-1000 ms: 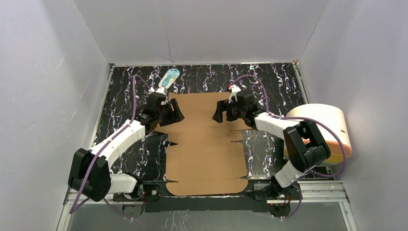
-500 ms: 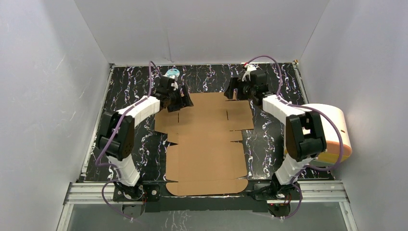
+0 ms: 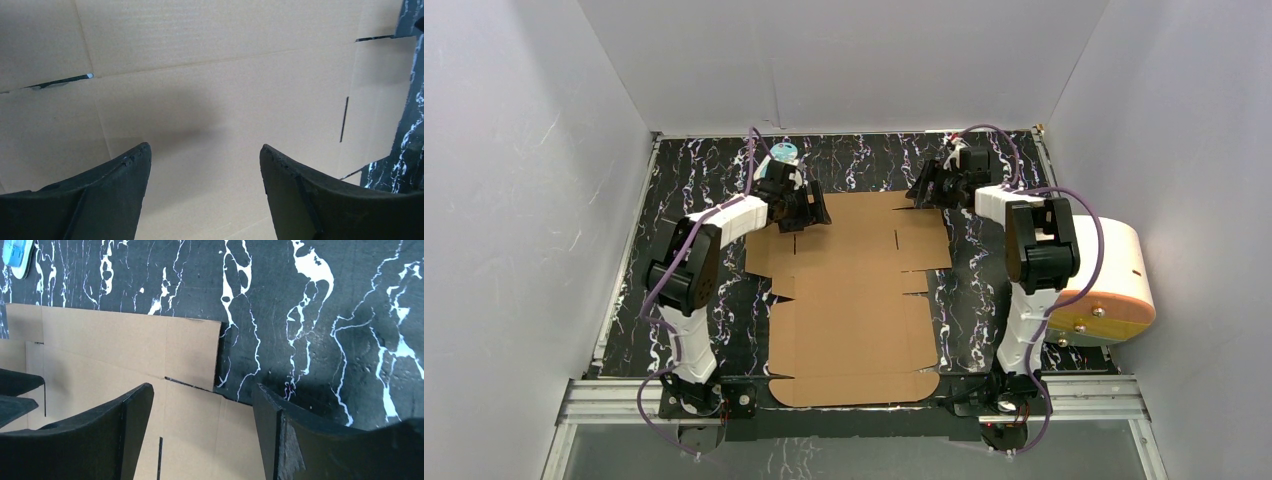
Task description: Fold the paper box
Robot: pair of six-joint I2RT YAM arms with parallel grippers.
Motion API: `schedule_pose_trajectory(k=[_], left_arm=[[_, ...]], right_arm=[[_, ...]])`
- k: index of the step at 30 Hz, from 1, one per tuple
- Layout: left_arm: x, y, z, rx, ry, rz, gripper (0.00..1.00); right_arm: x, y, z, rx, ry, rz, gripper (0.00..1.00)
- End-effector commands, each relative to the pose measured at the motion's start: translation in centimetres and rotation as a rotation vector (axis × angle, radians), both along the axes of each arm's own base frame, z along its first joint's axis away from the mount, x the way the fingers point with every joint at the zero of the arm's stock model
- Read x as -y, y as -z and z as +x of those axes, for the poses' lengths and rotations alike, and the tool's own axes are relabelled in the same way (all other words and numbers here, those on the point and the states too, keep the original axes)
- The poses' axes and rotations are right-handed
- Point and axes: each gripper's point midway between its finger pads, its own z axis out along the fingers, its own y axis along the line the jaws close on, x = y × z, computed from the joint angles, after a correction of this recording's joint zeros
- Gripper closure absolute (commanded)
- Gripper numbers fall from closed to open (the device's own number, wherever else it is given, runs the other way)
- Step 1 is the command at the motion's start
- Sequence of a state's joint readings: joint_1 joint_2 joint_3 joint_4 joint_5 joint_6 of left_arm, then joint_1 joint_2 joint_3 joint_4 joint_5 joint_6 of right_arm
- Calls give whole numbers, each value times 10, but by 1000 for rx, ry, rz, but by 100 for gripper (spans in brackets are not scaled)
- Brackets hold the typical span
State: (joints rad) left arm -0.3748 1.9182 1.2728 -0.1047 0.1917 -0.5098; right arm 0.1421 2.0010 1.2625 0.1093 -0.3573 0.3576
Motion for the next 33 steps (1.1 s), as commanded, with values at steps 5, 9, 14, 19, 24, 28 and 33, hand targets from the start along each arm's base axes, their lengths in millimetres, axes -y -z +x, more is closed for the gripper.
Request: schedule_pose_trajectory(k=[5,9,14,19,24,28,33], left_arm=[[6,8,5,-5,28,-16,23],[6,12,1,-19,29,-20,23],[4,18,-4,-35,24,-21,23],[3,17,-10,-44,14,-26,23],[-2,16,-17,-48,0,-20,23],[-4,18,-22,-54,-7,-15,23],[-5,21,-24,-62,-7,-19,23]], right_arm=[[-16,-15,25,56,-50,122,24],[-19,-8,26,38,-58,137,29],[-26,-3,21,11,-90,166,40],[-30,-4,17,14,-115,142,56],[-31,-9,17,40,-124,68,76],[-41,-16,14,72,-158,-21,83],[-51,-29,14,131,-165,-140,82]])
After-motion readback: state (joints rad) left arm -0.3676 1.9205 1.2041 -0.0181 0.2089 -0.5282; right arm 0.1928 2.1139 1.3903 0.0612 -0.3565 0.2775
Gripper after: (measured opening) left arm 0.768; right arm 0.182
